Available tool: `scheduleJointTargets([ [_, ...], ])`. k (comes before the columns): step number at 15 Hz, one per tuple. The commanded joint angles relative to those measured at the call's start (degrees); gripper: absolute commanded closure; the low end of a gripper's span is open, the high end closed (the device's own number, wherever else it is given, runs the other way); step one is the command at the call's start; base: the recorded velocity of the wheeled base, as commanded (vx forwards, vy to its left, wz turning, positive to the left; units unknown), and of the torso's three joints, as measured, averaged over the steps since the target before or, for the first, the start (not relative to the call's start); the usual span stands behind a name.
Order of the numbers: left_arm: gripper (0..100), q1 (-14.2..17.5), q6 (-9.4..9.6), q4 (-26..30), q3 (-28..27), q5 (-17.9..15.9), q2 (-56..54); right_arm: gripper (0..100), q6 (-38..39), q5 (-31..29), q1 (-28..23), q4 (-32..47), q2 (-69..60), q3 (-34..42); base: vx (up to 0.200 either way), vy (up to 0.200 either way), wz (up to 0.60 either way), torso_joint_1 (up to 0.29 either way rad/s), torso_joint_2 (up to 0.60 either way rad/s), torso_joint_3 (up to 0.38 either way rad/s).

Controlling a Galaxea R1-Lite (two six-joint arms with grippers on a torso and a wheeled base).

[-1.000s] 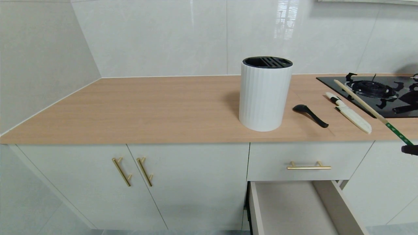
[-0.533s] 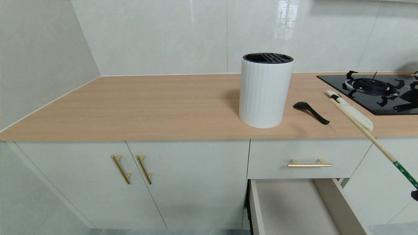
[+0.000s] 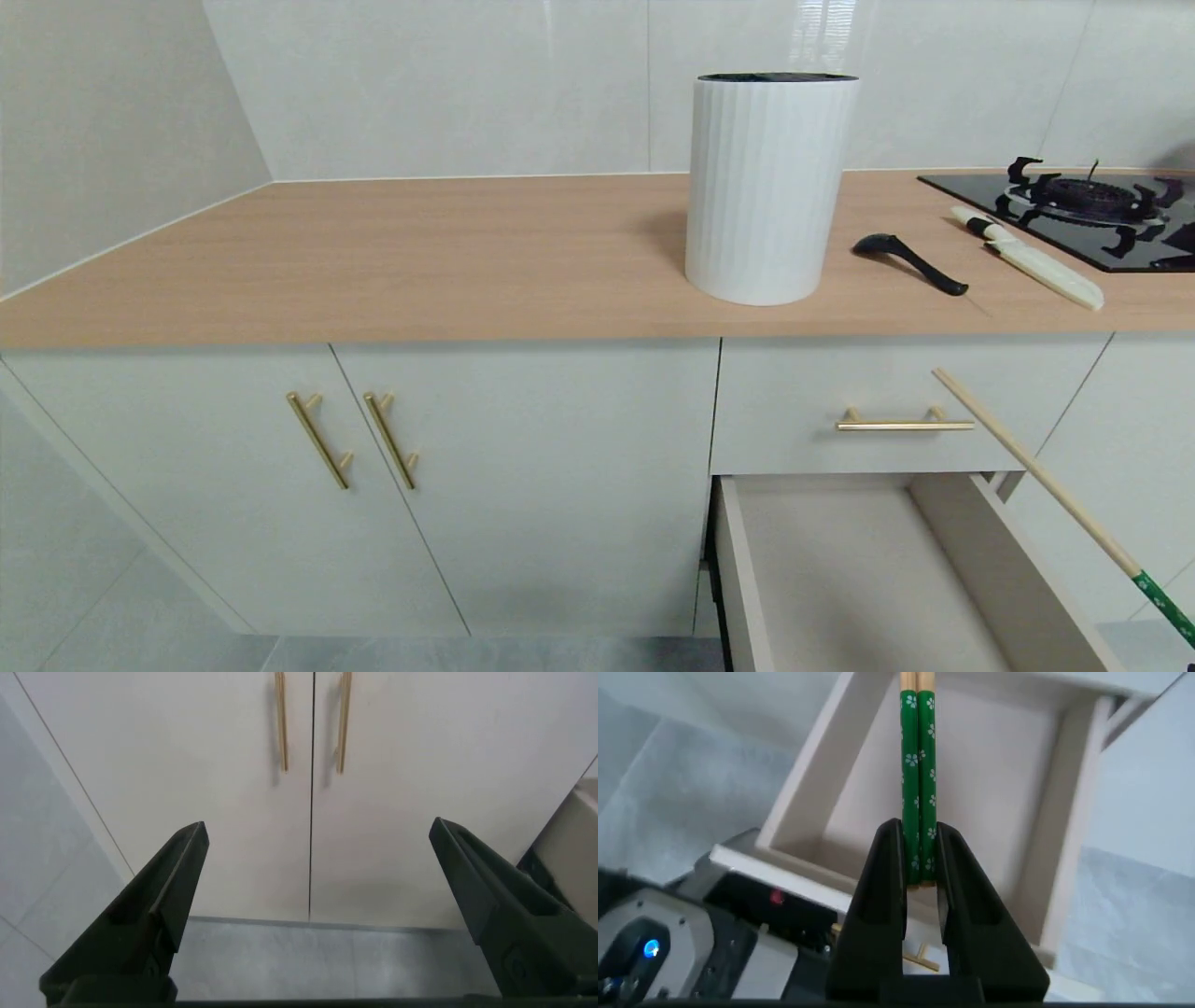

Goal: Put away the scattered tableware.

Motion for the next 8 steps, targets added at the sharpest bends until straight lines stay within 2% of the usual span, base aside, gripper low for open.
scheduleJointTargets([
  [1, 0, 0.0, -0.02, -0.1, 0.0, 0.0, 0.0, 100, -0.6, 0.5, 0.0, 0.1, -2.2, 1.8, 0.0, 0.0, 0.0, -0.134, 0.47, 0.315],
  [5, 0, 0.0, -0.02, -0.1, 0.0, 0.0, 0.0, 100, -1.2, 0.6, 0.0, -1.1, -2.0, 4.9, 0.0, 0.0, 0.0, -0.096, 0.44, 0.327],
  [8, 0, 0.0, -0.02, -0.1, 0.0, 0.0, 0.0, 100, -1.4, 3.3, 0.0, -3.6, -0.7, 6.9, 0.0, 0.0, 0.0, -0.03, 0.13, 0.108],
])
